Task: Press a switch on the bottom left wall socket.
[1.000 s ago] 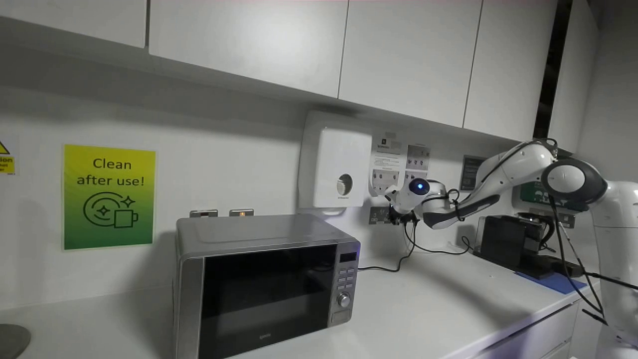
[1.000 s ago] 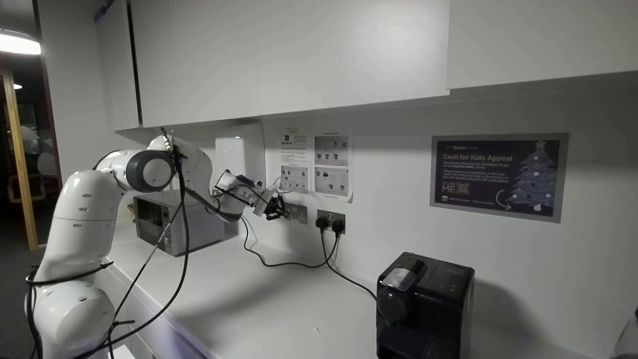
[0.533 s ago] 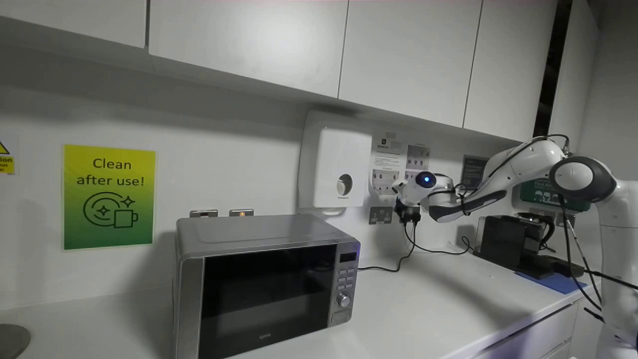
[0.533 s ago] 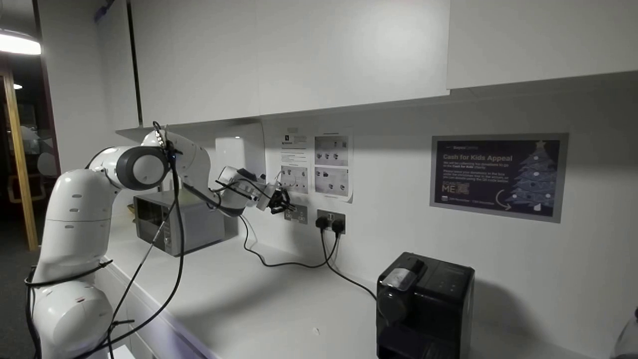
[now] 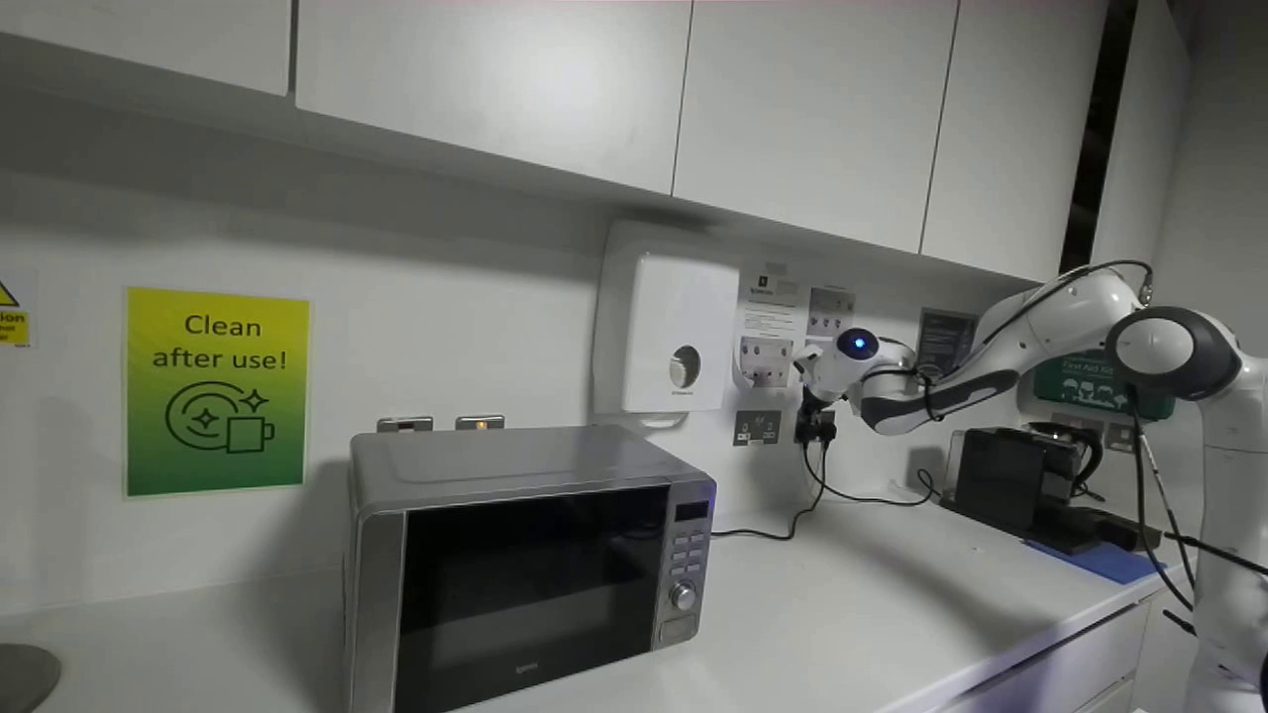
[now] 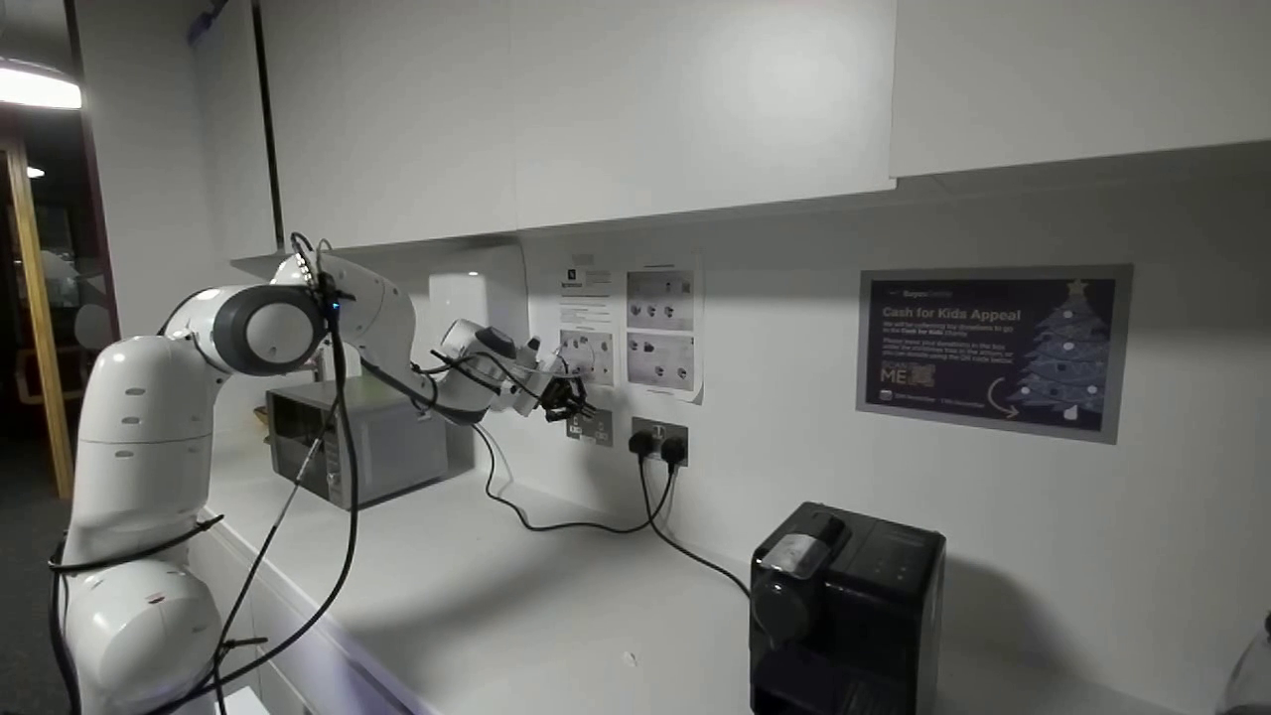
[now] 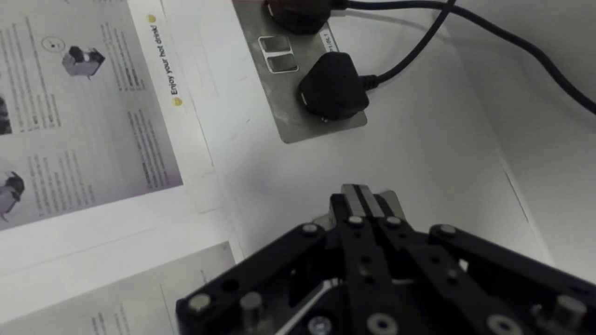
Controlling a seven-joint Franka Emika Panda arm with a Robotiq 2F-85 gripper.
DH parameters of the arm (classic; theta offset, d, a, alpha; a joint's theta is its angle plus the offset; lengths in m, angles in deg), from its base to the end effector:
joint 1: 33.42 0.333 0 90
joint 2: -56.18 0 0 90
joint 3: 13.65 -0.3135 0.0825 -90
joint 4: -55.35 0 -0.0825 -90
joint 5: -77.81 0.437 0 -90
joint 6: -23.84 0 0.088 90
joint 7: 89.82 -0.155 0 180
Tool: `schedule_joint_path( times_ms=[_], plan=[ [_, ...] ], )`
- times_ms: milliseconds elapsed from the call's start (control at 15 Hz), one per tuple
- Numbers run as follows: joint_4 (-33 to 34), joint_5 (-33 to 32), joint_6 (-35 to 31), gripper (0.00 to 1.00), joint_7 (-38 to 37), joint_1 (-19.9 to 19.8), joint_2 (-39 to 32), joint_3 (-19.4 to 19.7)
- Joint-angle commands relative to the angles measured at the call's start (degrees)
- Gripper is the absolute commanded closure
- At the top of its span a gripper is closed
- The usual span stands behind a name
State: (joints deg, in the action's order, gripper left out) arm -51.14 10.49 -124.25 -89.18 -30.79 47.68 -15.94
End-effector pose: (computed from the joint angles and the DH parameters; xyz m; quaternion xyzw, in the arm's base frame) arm 0.7171 0.0541 0.4433 0.7804 0.4050 0.2534 0.4034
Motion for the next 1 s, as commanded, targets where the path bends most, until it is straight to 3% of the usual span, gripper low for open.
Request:
schedule_joint_path(
  times_ms=[0, 600, 933],
  plan=[
    [-5.1, 8.7, 3.7, 1.0, 4.6, -0.3, 5.5, -0.4],
    [-11.5, 25.1, 12.3, 1.0, 9.6, 0.1, 14.3, -0.1],
    [-14.4, 39.7, 18.7, 1.0, 16.7, 0.3, 17.4, 0.4]
  ],
)
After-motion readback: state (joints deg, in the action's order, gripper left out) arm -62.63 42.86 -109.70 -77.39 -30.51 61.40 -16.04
